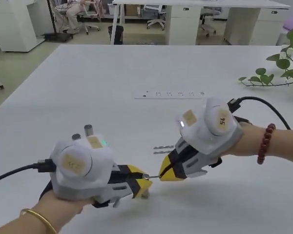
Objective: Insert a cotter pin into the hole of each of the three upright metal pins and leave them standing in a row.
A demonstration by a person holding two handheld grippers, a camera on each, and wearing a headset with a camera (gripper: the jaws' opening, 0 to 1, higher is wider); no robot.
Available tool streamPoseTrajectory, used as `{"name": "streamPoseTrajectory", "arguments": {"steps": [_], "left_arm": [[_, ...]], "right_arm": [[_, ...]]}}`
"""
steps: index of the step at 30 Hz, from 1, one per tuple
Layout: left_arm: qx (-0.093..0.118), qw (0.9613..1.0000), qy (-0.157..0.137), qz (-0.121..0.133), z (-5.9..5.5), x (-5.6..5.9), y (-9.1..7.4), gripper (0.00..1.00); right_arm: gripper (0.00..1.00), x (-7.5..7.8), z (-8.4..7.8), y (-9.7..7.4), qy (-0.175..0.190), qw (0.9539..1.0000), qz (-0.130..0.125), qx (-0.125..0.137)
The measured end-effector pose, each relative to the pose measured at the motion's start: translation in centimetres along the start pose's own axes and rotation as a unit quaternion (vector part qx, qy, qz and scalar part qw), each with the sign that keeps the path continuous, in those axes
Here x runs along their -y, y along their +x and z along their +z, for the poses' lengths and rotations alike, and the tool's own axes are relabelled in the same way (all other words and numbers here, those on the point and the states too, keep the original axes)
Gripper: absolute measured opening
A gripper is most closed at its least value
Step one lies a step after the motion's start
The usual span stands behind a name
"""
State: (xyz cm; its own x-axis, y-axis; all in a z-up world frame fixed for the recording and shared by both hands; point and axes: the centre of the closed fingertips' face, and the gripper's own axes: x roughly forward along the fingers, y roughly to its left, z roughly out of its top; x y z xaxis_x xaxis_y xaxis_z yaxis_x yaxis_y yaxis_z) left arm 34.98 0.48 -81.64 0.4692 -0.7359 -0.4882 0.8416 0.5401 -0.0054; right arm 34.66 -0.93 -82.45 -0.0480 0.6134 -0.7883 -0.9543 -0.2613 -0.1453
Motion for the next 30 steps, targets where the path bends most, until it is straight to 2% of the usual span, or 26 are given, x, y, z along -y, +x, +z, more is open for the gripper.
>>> {"name": "streamPoseTrajectory", "arguments": {"steps": [6,13,21,30], "left_arm": [[-0.001,1.0,0.002,-0.002,0.0,0.0,0.0,0.07],[0.0,1.0,0.0,-0.002,0.0,0.0,0.0,0.07],[0.001,1.0,-0.001,-0.003,0.0,0.2,0.1,0.07],[-0.001,1.0,0.001,-0.008,0.1,0.5,0.2,0.07]], "right_arm": [[0.02,0.0,0.4,0.2,-0.012,0.9999,0.001,-0.004],[0.02,0.0,0.4,0.1,-0.007,0.9999,0.002,-0.008],[0.02,-0.2,0.8,0.1,-0.011,0.9996,0.0,-0.025],[0.03,-0.4,1.3,0.4,-0.018,0.9995,0.005,-0.026]]}}
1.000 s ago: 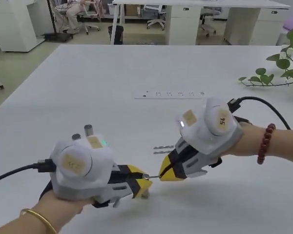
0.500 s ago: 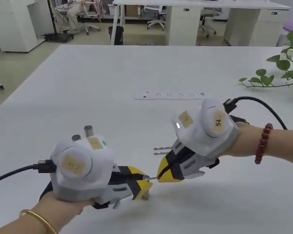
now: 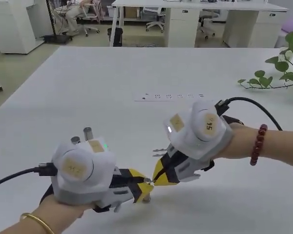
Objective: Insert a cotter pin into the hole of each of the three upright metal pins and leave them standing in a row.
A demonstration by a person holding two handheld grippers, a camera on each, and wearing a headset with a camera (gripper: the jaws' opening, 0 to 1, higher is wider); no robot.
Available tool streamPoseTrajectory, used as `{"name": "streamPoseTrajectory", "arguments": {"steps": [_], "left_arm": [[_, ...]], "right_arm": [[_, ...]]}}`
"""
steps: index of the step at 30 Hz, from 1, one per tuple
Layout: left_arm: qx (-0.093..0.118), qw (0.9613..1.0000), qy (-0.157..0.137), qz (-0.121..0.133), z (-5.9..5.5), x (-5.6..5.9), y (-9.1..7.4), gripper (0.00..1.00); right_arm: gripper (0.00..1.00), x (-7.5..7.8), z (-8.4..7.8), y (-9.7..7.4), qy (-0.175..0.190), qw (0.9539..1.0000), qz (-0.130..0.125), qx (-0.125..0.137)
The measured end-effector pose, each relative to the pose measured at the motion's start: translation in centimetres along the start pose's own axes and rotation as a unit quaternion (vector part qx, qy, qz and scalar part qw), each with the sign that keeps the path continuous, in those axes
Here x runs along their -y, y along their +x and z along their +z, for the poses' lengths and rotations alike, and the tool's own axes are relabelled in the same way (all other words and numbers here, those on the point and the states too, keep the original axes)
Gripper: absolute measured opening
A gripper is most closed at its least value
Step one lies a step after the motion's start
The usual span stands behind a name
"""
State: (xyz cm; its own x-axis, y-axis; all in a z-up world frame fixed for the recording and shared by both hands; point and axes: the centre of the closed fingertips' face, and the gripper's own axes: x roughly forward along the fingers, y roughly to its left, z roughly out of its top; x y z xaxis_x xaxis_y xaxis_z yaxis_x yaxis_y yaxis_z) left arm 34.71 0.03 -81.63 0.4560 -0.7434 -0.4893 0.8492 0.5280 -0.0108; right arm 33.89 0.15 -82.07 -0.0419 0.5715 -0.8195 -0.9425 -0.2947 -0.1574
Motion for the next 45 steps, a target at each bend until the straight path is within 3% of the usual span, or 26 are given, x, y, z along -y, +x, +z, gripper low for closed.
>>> {"name": "streamPoseTrajectory", "arguments": {"steps": [7,9,15,25,30,45], "left_arm": [[-0.001,1.0,0.002,0.0,0.0,0.0,0.0,0.07],[-0.001,1.0,0.002,0.0,0.0,0.0,-0.1,0.07],[-0.003,1.0,0.004,-0.001,0.0,0.0,0.0,0.07],[-0.003,1.0,0.004,-0.002,0.0,0.0,0.0,0.07],[-0.004,1.0,0.004,-0.003,0.0,0.0,-0.1,0.07],[-0.01,0.9999,0.006,-0.007,0.0,-0.1,0.0,0.07]], "right_arm": [[0.03,0.0,0.2,0.1,0.016,0.9999,0.0,0.003],[0.04,0.0,0.2,0.1,0.036,0.9993,-0.001,0.007],[0.12,0.4,0.2,-0.4,0.065,0.9977,-0.007,0.018],[0.09,-0.2,-0.8,-0.9,0.066,0.9978,-0.003,0.011],[0.05,-0.2,-0.4,-0.8,0.058,0.9982,-0.004,0.018],[0.04,0.1,0.3,-0.2,0.047,0.9987,-0.005,0.021]]}}
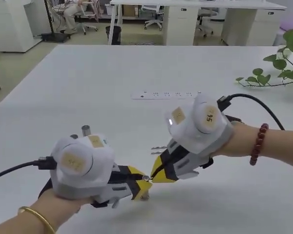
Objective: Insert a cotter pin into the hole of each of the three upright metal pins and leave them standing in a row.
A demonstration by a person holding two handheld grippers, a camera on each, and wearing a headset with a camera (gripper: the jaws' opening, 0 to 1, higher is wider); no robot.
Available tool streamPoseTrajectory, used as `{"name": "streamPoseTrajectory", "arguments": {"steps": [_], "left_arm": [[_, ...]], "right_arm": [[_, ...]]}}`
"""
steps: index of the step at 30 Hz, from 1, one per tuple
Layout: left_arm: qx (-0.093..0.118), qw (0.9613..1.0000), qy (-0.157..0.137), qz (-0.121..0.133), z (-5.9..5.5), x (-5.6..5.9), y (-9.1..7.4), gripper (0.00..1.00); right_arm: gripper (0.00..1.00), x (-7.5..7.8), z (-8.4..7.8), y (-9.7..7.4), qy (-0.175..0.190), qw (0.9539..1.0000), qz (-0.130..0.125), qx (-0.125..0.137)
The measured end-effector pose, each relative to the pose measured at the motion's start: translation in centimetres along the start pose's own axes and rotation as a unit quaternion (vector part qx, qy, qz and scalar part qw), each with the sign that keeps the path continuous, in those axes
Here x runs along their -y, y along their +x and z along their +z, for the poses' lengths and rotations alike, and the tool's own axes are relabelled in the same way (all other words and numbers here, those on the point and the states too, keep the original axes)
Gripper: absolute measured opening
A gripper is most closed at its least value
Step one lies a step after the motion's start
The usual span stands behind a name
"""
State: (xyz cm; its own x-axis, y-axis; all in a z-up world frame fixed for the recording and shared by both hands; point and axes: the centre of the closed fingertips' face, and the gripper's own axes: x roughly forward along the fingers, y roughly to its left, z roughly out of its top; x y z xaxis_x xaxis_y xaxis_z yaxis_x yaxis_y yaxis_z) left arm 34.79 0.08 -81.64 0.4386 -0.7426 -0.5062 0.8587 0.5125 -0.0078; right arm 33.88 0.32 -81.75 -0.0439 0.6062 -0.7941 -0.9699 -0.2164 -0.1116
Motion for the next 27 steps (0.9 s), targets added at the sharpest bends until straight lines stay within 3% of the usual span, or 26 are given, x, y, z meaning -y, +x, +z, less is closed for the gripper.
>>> {"name": "streamPoseTrajectory", "arguments": {"steps": [17,22,27], "left_arm": [[-0.009,1.0,0.002,-0.004,-0.09,0.01,0.12,0.07],[-0.026,0.9995,0.016,-0.004,-0.59,0.17,0.33,0.08],[-0.026,0.9996,0.011,-0.003,-0.76,0.04,0.34,0.14]], "right_arm": [[0.05,0.02,0.23,0.26,0.008,1.0,-0.002,-0.003],[0.05,0.02,0.2,0.32,0.011,0.9999,-0.001,-0.004],[0.07,-0.09,-0.02,0.36,0.021,0.9998,-0.002,-0.007]]}}
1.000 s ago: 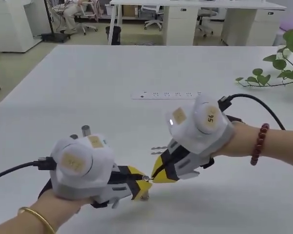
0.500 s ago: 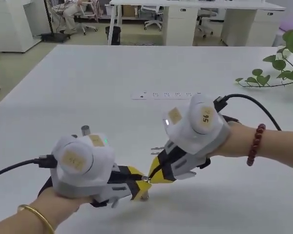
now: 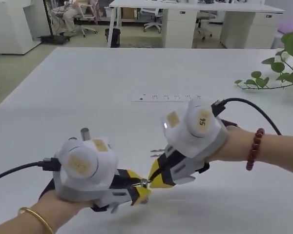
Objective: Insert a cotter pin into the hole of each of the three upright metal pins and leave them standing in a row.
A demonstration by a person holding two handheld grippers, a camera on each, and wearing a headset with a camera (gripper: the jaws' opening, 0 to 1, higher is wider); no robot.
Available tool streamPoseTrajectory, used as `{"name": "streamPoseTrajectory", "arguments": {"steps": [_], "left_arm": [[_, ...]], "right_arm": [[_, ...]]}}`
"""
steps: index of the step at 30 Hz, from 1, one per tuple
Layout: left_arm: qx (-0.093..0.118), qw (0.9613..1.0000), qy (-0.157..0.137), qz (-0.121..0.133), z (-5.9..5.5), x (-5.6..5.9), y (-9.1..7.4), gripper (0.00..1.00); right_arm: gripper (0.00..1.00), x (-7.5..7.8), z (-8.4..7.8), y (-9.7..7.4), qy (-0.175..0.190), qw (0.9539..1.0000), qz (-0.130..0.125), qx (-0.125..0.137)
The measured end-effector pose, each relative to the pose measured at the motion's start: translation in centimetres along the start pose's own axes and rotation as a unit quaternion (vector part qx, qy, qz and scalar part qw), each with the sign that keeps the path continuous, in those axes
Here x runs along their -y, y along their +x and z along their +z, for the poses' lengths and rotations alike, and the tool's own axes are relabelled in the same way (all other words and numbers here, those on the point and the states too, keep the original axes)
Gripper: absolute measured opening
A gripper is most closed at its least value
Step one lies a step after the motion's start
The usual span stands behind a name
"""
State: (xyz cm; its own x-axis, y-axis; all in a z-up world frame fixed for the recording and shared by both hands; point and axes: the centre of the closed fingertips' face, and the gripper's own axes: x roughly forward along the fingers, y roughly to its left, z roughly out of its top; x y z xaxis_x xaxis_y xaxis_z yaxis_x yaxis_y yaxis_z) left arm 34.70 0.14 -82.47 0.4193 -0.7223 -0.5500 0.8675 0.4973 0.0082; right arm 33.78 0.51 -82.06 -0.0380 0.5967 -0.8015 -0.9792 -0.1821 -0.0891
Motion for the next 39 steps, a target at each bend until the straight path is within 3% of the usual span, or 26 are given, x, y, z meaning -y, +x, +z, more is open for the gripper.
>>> {"name": "streamPoseTrajectory", "arguments": {"steps": [7,13,21,31,39], "left_arm": [[0.002,0.9999,-0.006,0.009,0.0,-0.3,-0.2,0.23],[0.016,0.9994,-0.022,0.022,0.0,-0.4,-0.9,0.31],[0.024,0.9983,-0.04,0.036,-0.6,-0.7,-1.9,0.38],[0.049,0.9951,-0.062,0.058,-0.5,-1.0,-3.3,0.49],[0.052,0.9941,-0.07,0.065,-0.9,-0.4,-4.5,0.5]], "right_arm": [[0.14,0.1,0.2,-0.1,0.019,0.9998,-0.004,0.009],[0.16,0.1,1.3,-0.2,0.034,0.9988,-0.003,0.036],[0.15,0.0,1.7,0.2,0.037,0.9982,0.0,0.047],[0.13,-0.1,1.5,1.0,0.039,0.9982,0.003,0.045],[0.11,0.0,1.4,1.0,0.048,0.9977,0.0,0.048]]}}
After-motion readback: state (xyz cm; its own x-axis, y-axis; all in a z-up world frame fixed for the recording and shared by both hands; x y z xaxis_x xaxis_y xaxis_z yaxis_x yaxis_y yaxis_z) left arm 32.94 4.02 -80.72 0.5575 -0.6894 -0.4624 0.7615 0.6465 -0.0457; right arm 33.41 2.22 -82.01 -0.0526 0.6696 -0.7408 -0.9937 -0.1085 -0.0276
